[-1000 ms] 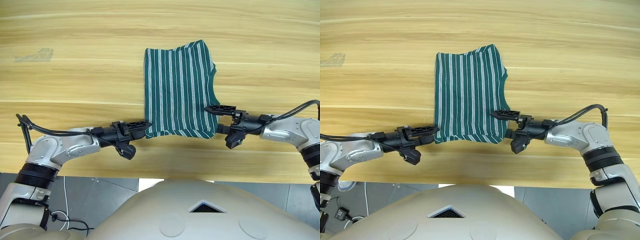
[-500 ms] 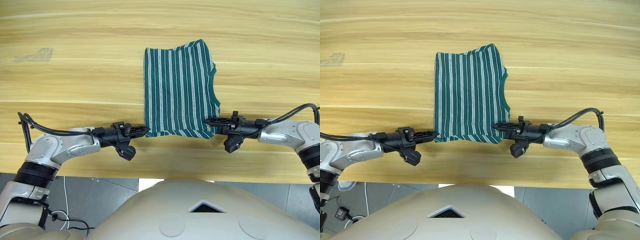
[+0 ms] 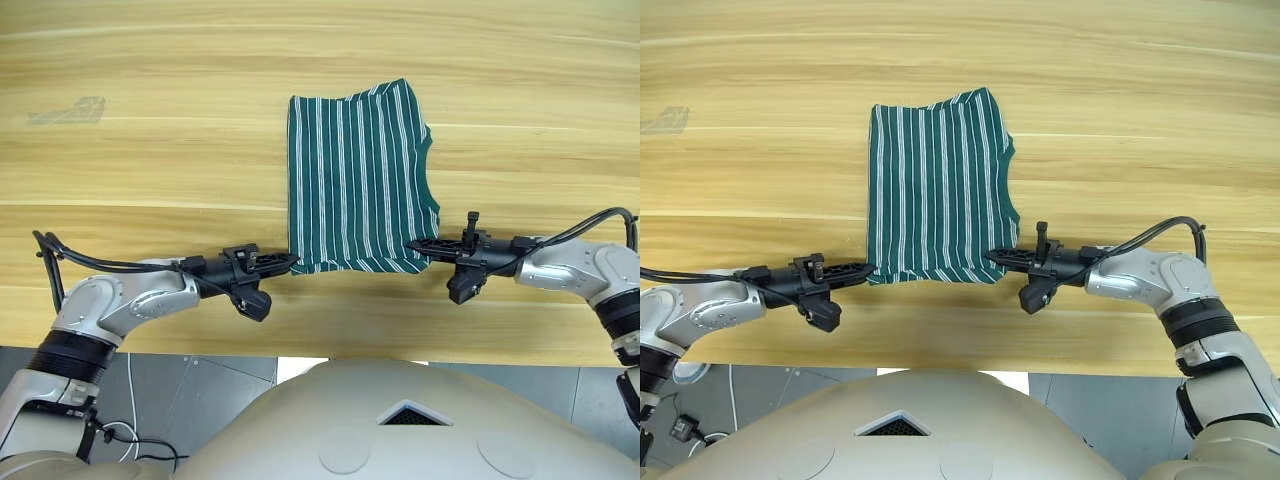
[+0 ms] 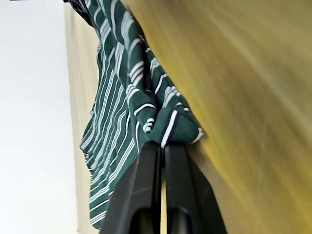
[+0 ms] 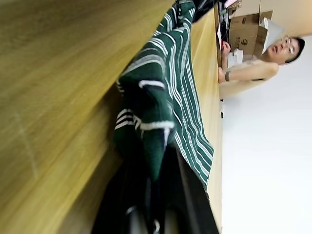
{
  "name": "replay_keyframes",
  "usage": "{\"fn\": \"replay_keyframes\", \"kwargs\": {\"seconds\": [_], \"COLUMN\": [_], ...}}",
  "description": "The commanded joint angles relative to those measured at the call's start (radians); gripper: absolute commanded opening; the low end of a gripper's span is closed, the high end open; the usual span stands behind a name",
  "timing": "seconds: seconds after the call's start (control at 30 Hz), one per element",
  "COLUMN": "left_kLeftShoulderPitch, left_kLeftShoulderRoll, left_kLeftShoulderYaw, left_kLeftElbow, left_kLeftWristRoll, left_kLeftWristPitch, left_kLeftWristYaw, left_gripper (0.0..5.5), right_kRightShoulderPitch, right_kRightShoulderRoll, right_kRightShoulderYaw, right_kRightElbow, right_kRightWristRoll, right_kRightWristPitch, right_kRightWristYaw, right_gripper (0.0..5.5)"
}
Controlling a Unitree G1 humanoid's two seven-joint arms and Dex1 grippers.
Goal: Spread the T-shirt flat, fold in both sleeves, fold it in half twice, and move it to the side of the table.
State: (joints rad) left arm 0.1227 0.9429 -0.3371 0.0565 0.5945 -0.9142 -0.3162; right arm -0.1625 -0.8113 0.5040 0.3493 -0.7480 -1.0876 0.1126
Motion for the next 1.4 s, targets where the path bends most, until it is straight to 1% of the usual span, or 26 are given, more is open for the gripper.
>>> {"fn": "replay_keyframes", "kwargs": {"seconds": [0.03, 0.13, 0.23, 0.33, 0.43, 0.5, 0.6, 0.73, 0.87, 1.07, 1.17, 1.23, 1.3, 1.4], "left_kLeftShoulderPitch": [0.043, 0.057, 0.078, 0.092, 0.105, 0.146, 0.227, 0.284, 0.39, 0.498, 0.457, 0.38, 0.28, 0.174], "left_kLeftShoulderRoll": [0.031, 0.066, 0.109, 0.151, 0.16, 0.176, 0.219, 0.22, 0.219, 0.203, 0.172, 0.132, 0.074, 0.003], "left_kLeftShoulderYaw": [-0.009, 0.018, 0.034, 0.059, 0.089, 0.103, 0.137, 0.196, 0.251, 0.31, 0.316, 0.297, 0.28, 0.268], "left_kLeftElbow": [-0.058, -0.122, -0.226, -0.282, -0.275, -0.309, -0.383, -0.373, -0.501, -0.572, -0.566, -0.498, -0.408, -0.321], "left_kLeftWristRoll": [-0.269, -0.441, -0.641, -0.781, -0.821, -0.865, -0.995, -1.026, -1.094, -1.082, -1.081, -0.993, -0.875, -0.79], "left_kLeftWristPitch": [0.094, 0.172, 0.287, 0.397, 0.452, 0.494, 0.579, 0.616, 0.66, 0.696, 0.73, 0.733, 0.734, 0.751], "left_kLeftWristYaw": [-0.132, -0.225, -0.336, -0.445, -0.517, -0.57, -0.664, -0.736, -0.776, -0.823, -0.818, -0.78, -0.703, -0.625], "left_gripper": [0.0, 0.0, 0.0, 0.0, 0.0, 0.0, 0.0, 0.0, 0.0, 0.0, 0.0, 0.0, 0.0, 0.0], "right_kRightShoulderPitch": [0.07, 0.109, 0.135, 0.141, 0.15, 0.164, 0.193, 0.244, 0.329, 0.436, 0.406, 0.373, 0.315, 0.209], "right_kRightShoulderRoll": [-0.025, -0.069, -0.107, -0.148, -0.164, -0.156, -0.142, -0.139, -0.155, -0.166, -0.132, -0.11, -0.068, 0.024], "right_kRightShoulderYaw": [0.066, 0.063, 0.02, -0.059, -0.147, -0.186, -0.225, -0.257, -0.272, -0.328, -0.344, -0.343, -0.334, -0.325], "right_kRightElbow": [-0.043, -0.171, -0.302, -0.406, -0.47, -0.495, -0.52, -0.544, -0.606, -0.69, -0.685, -0.663, -0.611, -0.538], "right_kRightWristRoll": [0.404, 0.677, 0.916, 1.126, 1.252, 1.27, 1.274, 1.231, 1.212, 1.224, 1.214, 1.197, 1.149, 1.083], "right_kRightWristPitch": [0.209, 0.407, 0.624, 0.836, 0.976, 1.018, 1.056, 1.063, 1.069, 1.089, 1.097, 1.101, 1.096, 1.099], "right_kRightWristYaw": [0.334, 0.554, 0.725, 0.847, 0.917, 0.935, 0.961, 0.973, 0.998, 1.03, 1.02, 1.007, 0.973, 0.893], "right_gripper": [0.03, 0.03, 0.03, 0.03, 0.03, 0.03, 0.03, 0.03, 0.03, 0.03, 0.03, 0.03, 0.03, 0.03]}}
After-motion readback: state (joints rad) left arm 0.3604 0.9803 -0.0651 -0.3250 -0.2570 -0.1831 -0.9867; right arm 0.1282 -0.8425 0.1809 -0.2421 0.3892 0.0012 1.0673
